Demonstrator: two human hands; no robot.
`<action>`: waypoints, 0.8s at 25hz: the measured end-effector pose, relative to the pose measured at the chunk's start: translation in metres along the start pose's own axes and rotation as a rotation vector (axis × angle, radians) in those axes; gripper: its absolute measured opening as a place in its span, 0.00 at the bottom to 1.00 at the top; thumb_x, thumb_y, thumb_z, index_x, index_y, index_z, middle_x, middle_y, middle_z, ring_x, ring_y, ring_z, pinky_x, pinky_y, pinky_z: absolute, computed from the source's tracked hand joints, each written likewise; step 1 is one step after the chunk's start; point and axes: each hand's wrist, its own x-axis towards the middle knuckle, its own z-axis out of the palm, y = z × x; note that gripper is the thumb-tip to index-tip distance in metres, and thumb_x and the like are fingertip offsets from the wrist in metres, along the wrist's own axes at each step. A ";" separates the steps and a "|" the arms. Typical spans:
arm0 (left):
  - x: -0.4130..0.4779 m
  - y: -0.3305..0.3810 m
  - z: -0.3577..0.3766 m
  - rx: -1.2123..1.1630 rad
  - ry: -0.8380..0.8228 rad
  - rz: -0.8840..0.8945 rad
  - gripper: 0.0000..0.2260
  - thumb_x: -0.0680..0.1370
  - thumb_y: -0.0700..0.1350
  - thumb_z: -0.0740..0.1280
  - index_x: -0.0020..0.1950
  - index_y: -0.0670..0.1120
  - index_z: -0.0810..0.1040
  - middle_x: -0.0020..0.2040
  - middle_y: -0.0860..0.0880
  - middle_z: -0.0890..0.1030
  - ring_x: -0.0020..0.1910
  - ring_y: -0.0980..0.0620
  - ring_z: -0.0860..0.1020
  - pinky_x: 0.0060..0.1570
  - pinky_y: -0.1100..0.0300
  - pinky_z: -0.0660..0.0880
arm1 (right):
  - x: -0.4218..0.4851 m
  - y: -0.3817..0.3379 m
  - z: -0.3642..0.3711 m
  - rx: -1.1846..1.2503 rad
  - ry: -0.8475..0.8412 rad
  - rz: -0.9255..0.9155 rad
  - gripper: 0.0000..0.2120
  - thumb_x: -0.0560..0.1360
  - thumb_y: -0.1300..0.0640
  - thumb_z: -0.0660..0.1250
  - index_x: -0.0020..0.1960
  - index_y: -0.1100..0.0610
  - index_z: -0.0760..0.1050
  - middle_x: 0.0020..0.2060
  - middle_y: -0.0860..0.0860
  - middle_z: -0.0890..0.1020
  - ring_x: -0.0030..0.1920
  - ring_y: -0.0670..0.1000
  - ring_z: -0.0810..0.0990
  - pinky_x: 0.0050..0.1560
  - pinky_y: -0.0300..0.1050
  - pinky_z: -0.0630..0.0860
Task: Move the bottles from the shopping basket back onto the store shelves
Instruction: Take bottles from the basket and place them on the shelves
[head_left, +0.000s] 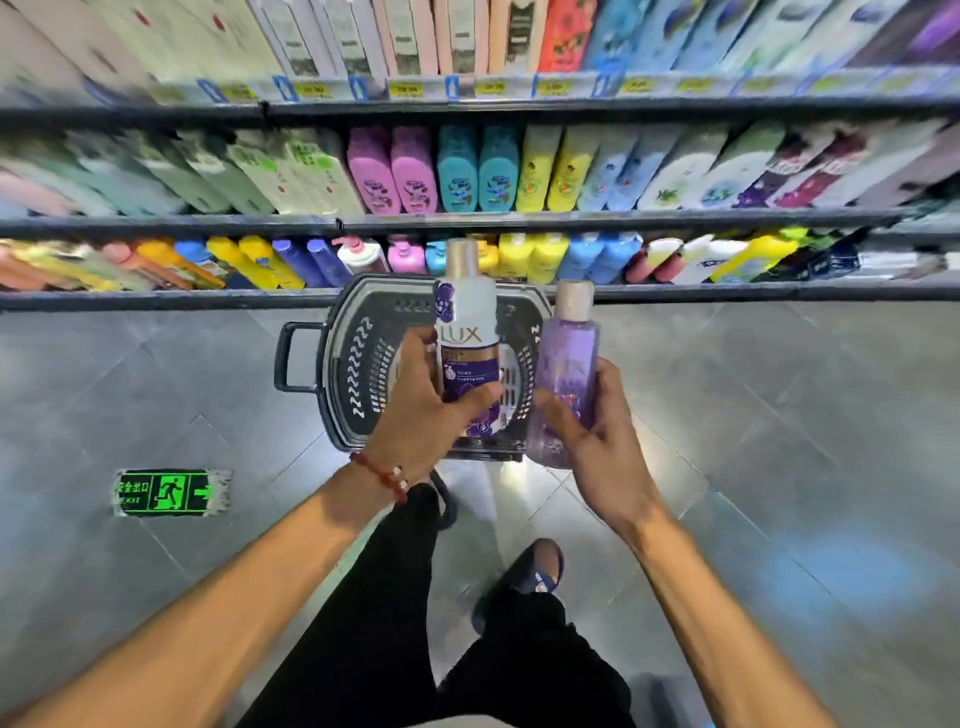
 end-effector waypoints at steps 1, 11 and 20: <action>-0.006 0.006 0.005 0.005 -0.003 0.011 0.26 0.72 0.36 0.78 0.65 0.45 0.68 0.56 0.50 0.84 0.53 0.55 0.84 0.58 0.52 0.81 | -0.005 -0.005 -0.008 0.006 -0.006 -0.011 0.15 0.82 0.60 0.68 0.67 0.55 0.68 0.50 0.41 0.84 0.49 0.43 0.82 0.52 0.43 0.81; -0.084 0.137 0.121 -0.042 -0.080 0.306 0.23 0.76 0.35 0.74 0.66 0.48 0.70 0.53 0.50 0.81 0.45 0.62 0.81 0.46 0.70 0.77 | -0.086 -0.112 -0.157 -0.016 0.030 -0.336 0.14 0.82 0.63 0.67 0.65 0.50 0.72 0.53 0.44 0.83 0.52 0.41 0.80 0.56 0.37 0.76; -0.102 0.274 0.191 0.019 -0.169 0.616 0.21 0.78 0.39 0.72 0.67 0.50 0.70 0.52 0.49 0.81 0.40 0.61 0.80 0.39 0.67 0.78 | -0.102 -0.222 -0.245 0.053 0.103 -0.560 0.14 0.82 0.62 0.68 0.66 0.56 0.73 0.51 0.46 0.84 0.51 0.43 0.82 0.53 0.37 0.78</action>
